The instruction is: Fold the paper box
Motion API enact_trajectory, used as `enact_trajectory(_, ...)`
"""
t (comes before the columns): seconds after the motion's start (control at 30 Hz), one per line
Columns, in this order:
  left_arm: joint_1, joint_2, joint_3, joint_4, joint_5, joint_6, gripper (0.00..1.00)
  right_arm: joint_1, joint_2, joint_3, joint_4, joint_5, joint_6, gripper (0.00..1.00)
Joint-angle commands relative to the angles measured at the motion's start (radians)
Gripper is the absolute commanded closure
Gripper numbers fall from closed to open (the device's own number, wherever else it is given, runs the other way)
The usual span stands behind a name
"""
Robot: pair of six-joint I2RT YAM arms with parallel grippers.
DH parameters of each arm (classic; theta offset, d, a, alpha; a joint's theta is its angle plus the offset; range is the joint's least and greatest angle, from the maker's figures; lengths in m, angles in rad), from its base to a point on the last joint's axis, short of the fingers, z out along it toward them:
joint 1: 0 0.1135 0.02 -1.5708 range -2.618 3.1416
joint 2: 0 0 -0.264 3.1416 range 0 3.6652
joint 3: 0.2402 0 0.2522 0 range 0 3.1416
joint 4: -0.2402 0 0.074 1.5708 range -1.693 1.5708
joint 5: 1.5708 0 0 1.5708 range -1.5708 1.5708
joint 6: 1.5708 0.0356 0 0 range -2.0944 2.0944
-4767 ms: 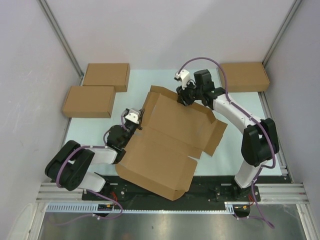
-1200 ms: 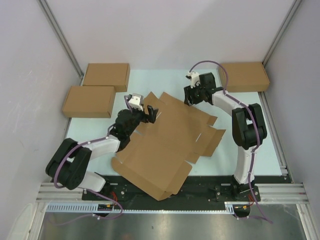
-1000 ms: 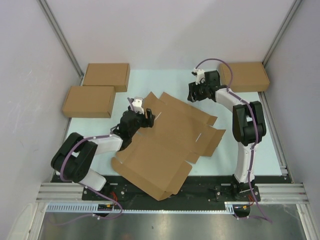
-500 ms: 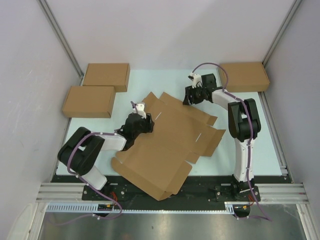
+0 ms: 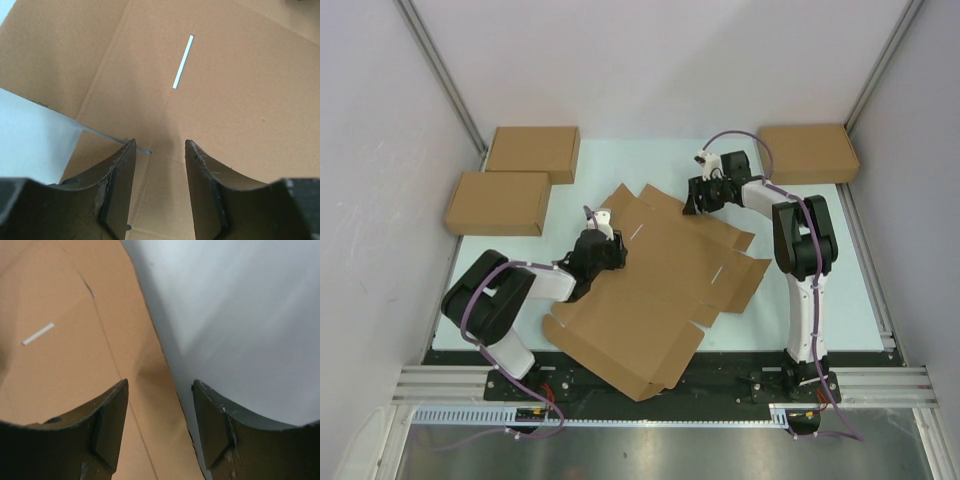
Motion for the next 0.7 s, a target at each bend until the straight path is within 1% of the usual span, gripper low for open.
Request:
enact_trajectory(0.0, -0.007, 0.009, 0.011, 0.009, -0.026, -0.031, 0.51, 0.013, 0.023, 0.033, -0.025, -0.033, 0.020, 0.40)
enact_trajectory(0.07, -0.007, 0.012, 0.011, 0.007, -0.028, -0.031, 0.52, 0.015, 0.025, 0.028, -0.027, -0.051, 0.018, 0.41)
enact_trajectory(0.13, -0.007, 0.019, 0.013, 0.009, -0.028, -0.034, 0.52, 0.016, 0.020, 0.024, -0.026, -0.060, 0.020, 0.46)
enact_trajectory(0.17, -0.005, 0.022, 0.013, 0.011, -0.028, -0.034, 0.53, 0.016, 0.017, 0.021, -0.026, -0.063, 0.021, 0.49)
enact_trajectory(0.2, -0.007, 0.025, 0.013, 0.011, -0.029, -0.037, 0.53, 0.016, 0.016, 0.019, -0.029, -0.071, 0.020, 0.58)
enact_trajectory(0.27, -0.007, 0.030, 0.017, 0.014, -0.028, -0.040, 0.53, 0.019, -0.003, 0.011, -0.027, -0.076, 0.017, 0.65)
enact_trajectory(0.3, -0.007, 0.033, 0.017, 0.014, -0.026, -0.040, 0.53, 0.019, -0.010, 0.002, -0.027, -0.076, 0.015, 0.72)
enact_trajectory(0.33, -0.007, 0.035, 0.017, 0.018, -0.026, -0.040, 0.53, 0.022, -0.016, 0.001, -0.026, -0.085, 0.012, 0.74)
enact_trajectory(0.4, -0.007, 0.041, 0.016, 0.026, -0.028, -0.048, 0.54, 0.022, -0.043, -0.010, -0.029, -0.089, 0.009, 0.77)
enact_trajectory(0.53, -0.007, 0.061, 0.011, 0.049, -0.026, -0.076, 0.54, 0.033, -0.089, -0.039, -0.029, -0.129, 0.009, 0.78)
enact_trajectory(0.67, -0.007, 0.079, 0.004, 0.061, -0.032, -0.088, 0.55, 0.057, -0.116, -0.041, -0.070, -0.161, -0.002, 0.78)
